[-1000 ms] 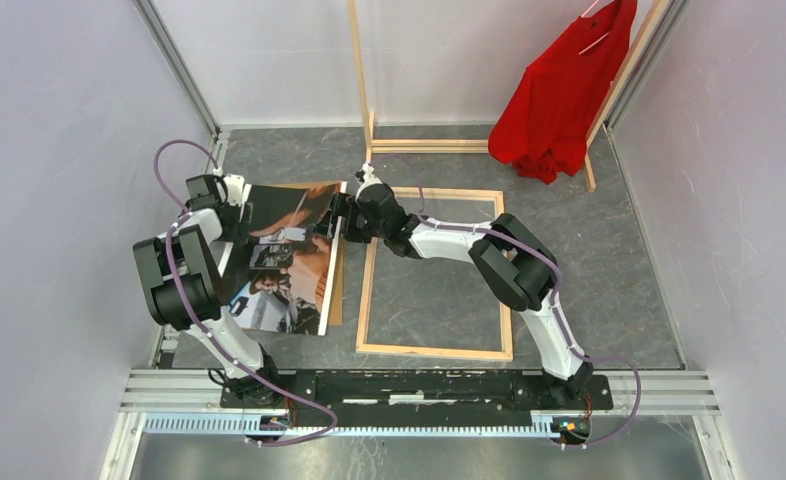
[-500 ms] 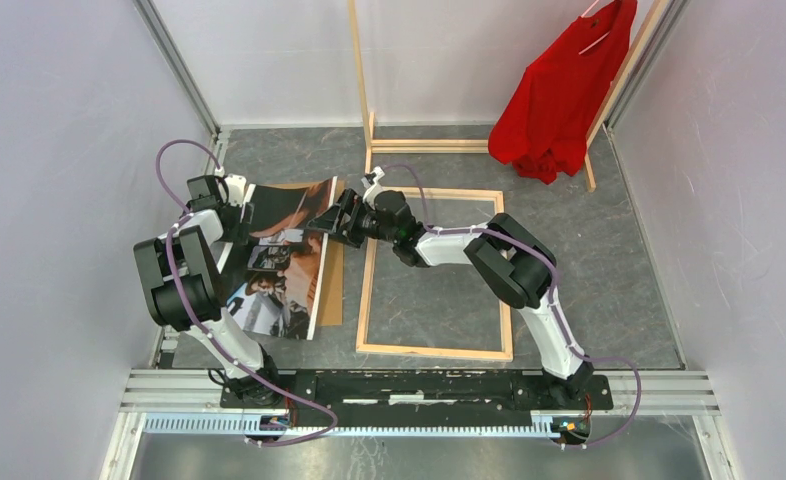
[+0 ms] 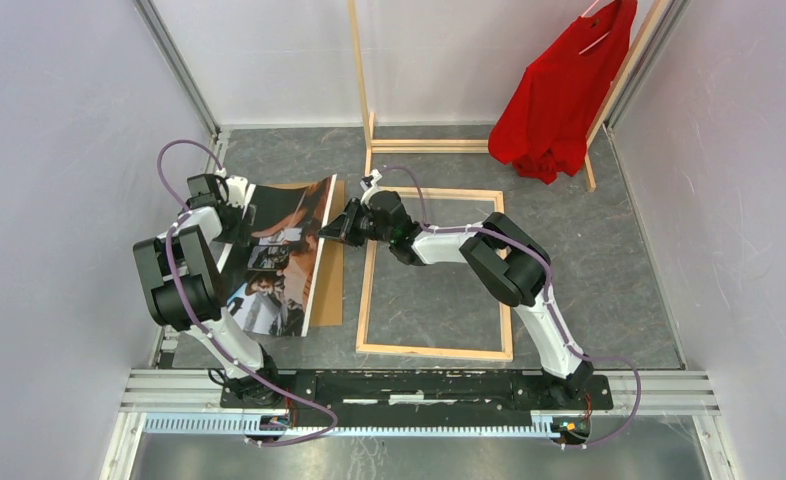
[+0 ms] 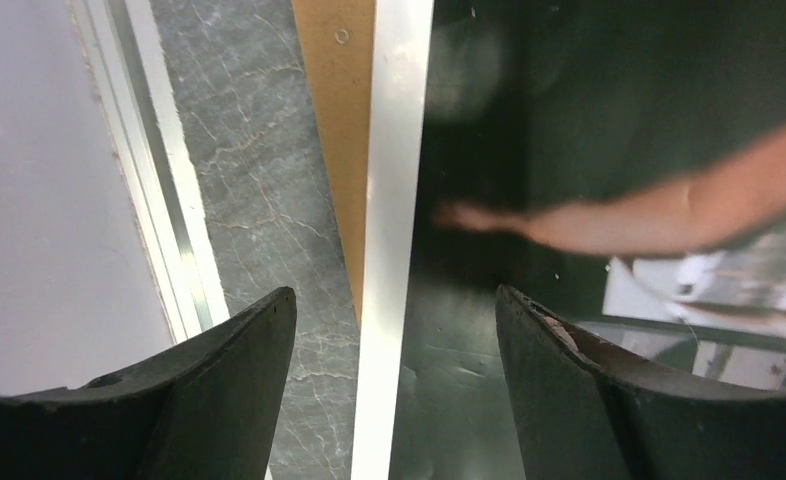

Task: Put the photo into the frame

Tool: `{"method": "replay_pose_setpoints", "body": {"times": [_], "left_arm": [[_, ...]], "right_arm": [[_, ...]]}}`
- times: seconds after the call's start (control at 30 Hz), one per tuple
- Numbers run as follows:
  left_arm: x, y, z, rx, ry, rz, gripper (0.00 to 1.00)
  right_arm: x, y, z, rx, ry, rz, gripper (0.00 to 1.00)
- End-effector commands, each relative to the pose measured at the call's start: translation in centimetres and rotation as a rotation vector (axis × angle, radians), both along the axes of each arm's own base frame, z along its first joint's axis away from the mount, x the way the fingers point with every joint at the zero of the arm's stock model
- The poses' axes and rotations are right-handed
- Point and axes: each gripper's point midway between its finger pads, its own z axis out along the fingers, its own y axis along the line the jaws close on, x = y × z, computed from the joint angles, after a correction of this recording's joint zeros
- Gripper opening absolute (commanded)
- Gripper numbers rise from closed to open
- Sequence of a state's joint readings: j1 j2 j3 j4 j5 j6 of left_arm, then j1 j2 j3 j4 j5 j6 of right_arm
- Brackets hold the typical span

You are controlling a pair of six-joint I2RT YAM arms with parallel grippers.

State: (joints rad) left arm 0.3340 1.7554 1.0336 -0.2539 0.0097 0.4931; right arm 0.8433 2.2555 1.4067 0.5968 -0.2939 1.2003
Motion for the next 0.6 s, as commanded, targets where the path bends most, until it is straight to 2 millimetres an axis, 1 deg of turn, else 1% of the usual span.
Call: {"method": "replay_pose_setpoints", "body": {"times": [0.0,0.07,0.13,0.17,0.2,0.23,0.27,0.33,0.4,0.43,0.47,0.53,0.57], "left_arm": [[-3.2,-1.5,-0.7,-0.079,0.141,-0.037,0.81],[-3.2,-1.2,0.3,-0.082,0.13,-0.038,0.82],[-3.2,-1.0,1.5,-0.081,0.119,-0.041,0.86],[-3.2,-0.7,2.2,-0.08,0.108,-0.038,0.88],[-3.1,-0.4,2.9,-0.079,0.097,-0.032,0.93],[-3.1,-0.1,3.6,-0.081,0.084,-0.026,0.97],[-2.9,0.3,4.5,-0.081,0.065,-0.022,0.99],[-3.0,0.8,5.7,-0.079,0.049,-0.013,1.0],[-3.2,1.2,6.5,-0.07,0.036,-0.008,1.0],[-3.3,1.3,6.7,-0.065,0.033,-0.008,1.0],[-3.5,1.4,6.9,-0.06,0.03,-0.007,1.0],[-3.7,1.1,7.1,-0.064,0.022,-0.008,1.0],[-3.8,0.9,7.1,-0.071,0.019,-0.009,1.0]], "right_arm": [[1.1,0.3,2.6,-0.002,-0.092,-0.018,0.13],[1.3,0.0,3.2,-0.023,-0.117,-0.022,0.12],[1.3,-0.6,4.0,-0.046,-0.149,-0.026,0.09],[1.3,-1.1,4.6,-0.055,-0.164,-0.03,0.06],[1.4,-1.6,5.1,-0.064,-0.179,-0.035,0.04],[1.3,-2.3,5.7,-0.073,-0.191,-0.04,0.02],[1.3,-3.2,6.3,-0.084,-0.205,-0.044,0.0],[1.2,-5.2,7.4,-0.118,-0.238,-0.051,0.0],[1.1,-7.8,9.6,-0.149,-0.29,-0.066,0.0],[1.1,-9.4,10.2,-0.171,-0.314,-0.076,0.0],[0.8,-11.1,11.5,-0.184,-0.342,-0.088,0.0],[0.7,-15.0,13.6,-0.242,-0.407,-0.121,0.0],[0.4,-17.0,14.6,-0.284,-0.425,-0.138,0.0]]}}
